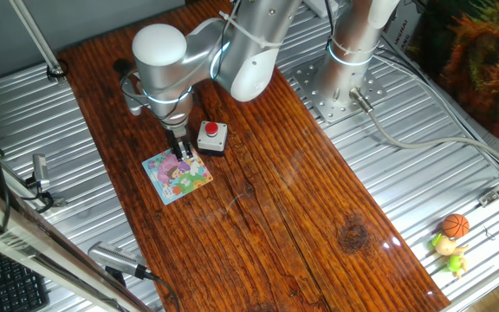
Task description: Assemble one piece of a puzzle
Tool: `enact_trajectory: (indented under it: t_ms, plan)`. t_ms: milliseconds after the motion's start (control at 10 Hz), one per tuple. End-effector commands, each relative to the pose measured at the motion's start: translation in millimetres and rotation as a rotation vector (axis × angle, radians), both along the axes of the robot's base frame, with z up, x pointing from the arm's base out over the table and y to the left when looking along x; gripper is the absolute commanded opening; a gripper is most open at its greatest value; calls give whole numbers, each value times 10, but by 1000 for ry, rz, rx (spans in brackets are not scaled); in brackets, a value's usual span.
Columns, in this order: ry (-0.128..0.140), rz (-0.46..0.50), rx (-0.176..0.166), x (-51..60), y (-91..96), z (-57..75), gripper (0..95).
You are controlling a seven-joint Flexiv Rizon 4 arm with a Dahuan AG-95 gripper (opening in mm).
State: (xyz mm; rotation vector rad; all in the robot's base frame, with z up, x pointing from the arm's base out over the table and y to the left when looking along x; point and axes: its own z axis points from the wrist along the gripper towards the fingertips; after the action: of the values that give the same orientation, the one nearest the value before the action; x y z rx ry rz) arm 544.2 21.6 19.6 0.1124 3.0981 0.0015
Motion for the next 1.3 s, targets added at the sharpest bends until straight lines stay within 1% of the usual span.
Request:
enact_trajectory:
  t_ms: [100, 600, 1300]
  plan:
    - [-1, -1, 2, -5, -1, 5, 0]
    - [-6, 1, 4, -41, 2, -25, 0]
    - [-8, -1, 10, -39, 11, -34, 0]
